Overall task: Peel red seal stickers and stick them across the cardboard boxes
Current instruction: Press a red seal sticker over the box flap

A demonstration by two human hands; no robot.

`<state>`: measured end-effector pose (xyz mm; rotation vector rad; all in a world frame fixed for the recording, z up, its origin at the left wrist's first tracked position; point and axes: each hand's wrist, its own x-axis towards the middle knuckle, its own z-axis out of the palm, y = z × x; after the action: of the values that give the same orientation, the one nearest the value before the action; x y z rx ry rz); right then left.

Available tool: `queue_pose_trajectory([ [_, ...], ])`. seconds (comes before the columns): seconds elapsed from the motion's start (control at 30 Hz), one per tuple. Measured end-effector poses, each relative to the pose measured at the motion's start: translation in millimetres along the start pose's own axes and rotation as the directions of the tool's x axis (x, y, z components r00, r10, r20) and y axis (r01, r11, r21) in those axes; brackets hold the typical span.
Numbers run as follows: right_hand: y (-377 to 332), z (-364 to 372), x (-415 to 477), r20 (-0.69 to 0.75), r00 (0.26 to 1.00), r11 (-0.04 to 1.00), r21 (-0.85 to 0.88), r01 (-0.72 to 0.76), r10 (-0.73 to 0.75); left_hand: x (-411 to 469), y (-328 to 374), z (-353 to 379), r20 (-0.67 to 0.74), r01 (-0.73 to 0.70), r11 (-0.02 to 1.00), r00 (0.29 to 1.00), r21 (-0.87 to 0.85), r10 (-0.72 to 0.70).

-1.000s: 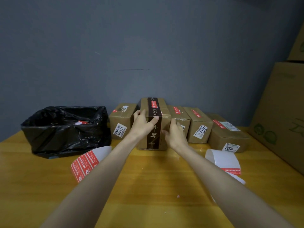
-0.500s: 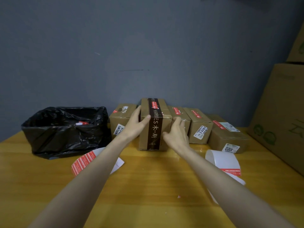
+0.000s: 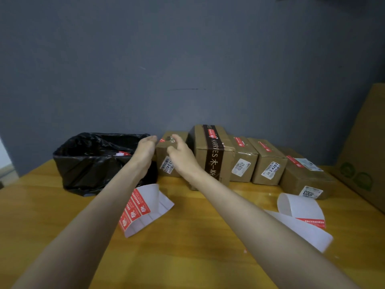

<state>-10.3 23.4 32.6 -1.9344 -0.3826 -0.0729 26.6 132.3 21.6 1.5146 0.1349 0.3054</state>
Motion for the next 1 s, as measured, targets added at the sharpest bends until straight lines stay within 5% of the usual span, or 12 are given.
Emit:
queue_pose_trajectory([
  [0.3,26,18,37,-0.052,0.964,0.961,0.105,-0.256,0.262,9,-16,6,0.097,0.158,0.987,0.983,-0.01,-0.156],
  [0.77,28,10,42,-0.095,0.946,0.943,0.151,-0.295,0.311,16,-12,13,0.033,0.219,0.975,0.975,0.035,-0.22],
  [1.0,19,5,29,-0.158,0.959,0.971,0.026,-0.236,0.237,16,-8,17,0.086,0.263,0.959,0.958,0.106,-0.273],
])
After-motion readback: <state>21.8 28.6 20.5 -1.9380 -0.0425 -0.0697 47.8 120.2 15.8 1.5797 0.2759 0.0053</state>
